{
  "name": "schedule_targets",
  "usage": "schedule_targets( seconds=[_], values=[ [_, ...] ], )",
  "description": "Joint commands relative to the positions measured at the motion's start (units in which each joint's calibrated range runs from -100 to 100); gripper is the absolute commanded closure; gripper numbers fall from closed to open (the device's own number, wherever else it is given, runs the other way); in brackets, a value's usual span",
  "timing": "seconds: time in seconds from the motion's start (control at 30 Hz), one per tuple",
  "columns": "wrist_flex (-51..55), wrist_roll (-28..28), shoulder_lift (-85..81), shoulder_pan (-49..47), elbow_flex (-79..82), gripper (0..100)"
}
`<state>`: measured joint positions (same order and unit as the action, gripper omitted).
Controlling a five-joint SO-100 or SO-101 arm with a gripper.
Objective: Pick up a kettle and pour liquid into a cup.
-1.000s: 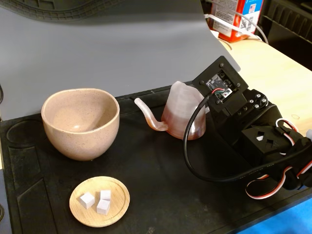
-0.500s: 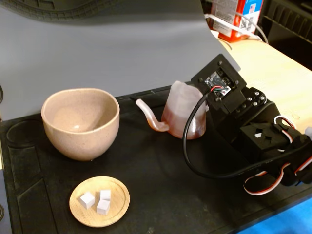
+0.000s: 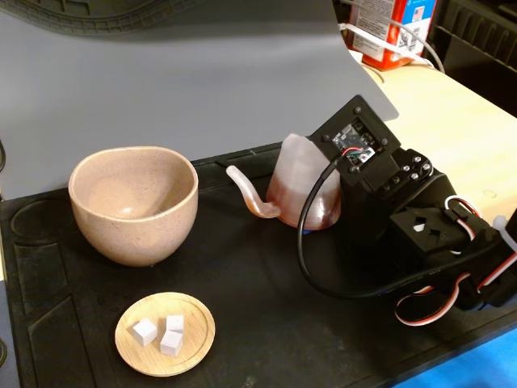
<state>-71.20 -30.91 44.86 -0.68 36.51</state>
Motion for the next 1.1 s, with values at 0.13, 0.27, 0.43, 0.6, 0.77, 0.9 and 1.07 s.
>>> schedule_targets(
  seconds=[0.13,0.27,0.43,0.6,0.77,0.9,1.07],
  values=[
    [-0.69,0.13,0.61,-1.03,-3.66,99],
    [-0.69,-0.19,0.61,-1.03,-3.39,99],
    [-0.69,-0.19,0.02,-1.49,-2.58,99],
    [-0.26,-0.24,-6.55,-0.96,4.59,99],
    [0.08,-0.29,-20.89,-0.73,16.66,99],
    [0.26,-0.29,-27.12,-0.96,20.38,99],
    [10.81,-0.29,-35.65,-3.01,19.29,99]
  ],
)
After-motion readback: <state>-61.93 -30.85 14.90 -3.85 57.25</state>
